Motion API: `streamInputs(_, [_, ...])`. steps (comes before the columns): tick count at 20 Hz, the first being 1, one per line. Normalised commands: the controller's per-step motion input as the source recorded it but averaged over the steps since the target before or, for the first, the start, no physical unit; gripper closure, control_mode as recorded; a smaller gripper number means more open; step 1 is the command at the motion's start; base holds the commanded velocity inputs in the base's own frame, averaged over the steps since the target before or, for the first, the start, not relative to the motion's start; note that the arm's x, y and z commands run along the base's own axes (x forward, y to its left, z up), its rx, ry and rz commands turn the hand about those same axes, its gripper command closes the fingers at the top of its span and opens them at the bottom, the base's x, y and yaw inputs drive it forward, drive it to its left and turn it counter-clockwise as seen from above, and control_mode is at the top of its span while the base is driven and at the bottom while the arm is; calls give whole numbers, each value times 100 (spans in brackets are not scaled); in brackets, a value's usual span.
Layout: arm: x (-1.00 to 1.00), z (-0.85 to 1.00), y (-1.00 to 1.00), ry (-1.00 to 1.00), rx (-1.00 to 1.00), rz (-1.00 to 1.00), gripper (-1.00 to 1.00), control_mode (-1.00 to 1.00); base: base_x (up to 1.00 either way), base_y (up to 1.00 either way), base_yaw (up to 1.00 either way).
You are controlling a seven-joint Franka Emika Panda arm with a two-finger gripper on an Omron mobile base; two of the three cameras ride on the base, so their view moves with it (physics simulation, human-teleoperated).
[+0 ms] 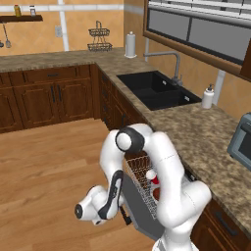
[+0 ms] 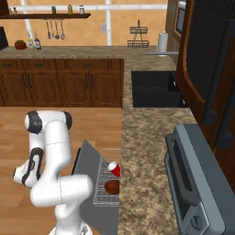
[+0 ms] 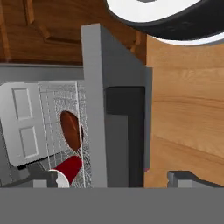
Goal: Pick up the cup and bowl from the counter, place them in the dishwasher, and close the dishwasher door.
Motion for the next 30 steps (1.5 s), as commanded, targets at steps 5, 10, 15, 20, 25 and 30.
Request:
streamInputs(5, [36, -41, -56, 0, -11, -1, -100, -100, 0, 0, 0])
streamInputs(10, [45, -37, -27, 1, -19, -3, -100, -100, 0, 0, 0])
streamInputs(15, [12, -38, 52, 0, -27, -1, -100, -100, 0, 0, 0])
streamInputs(20, [19, -26, 50, -4, -35, -6, -100, -100, 0, 0, 0])
streamInputs(25, [47, -30, -84, 0, -43, -7, -100, -100, 0, 0, 0])
streamInputs(30, [5, 28, -99, 0, -30, -9, -100, -100, 0, 0, 0])
